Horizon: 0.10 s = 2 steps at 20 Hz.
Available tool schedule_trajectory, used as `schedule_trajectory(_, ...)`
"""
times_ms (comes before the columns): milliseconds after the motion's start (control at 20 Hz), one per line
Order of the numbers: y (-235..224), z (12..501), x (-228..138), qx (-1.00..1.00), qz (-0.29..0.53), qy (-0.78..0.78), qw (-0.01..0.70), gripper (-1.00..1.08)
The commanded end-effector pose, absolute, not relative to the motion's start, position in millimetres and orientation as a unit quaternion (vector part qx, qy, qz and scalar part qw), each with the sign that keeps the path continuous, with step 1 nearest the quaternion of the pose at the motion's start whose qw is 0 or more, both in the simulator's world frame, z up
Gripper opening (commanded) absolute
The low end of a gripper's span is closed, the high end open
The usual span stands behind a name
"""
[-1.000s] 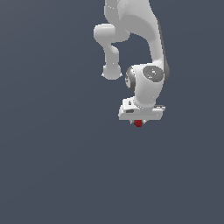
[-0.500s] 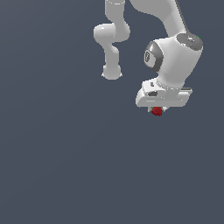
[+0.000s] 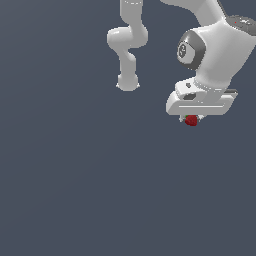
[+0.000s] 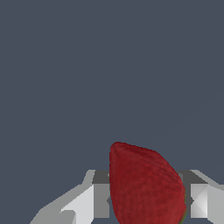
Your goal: Pick up the object and move it to a goal position.
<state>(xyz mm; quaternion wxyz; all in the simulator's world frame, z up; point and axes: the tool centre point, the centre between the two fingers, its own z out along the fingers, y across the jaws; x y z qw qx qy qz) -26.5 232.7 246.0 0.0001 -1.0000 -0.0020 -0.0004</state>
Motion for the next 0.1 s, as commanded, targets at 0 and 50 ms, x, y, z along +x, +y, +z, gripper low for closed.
schedule_trajectory(0, 234.2, 248.2, -25.8, -1.000, 0.000, -0.001, 0.000, -1.00)
schedule_trajectory(50, 234.3, 248.2, -25.7, -1.000, 0.000, -0.001, 0.000, -1.00)
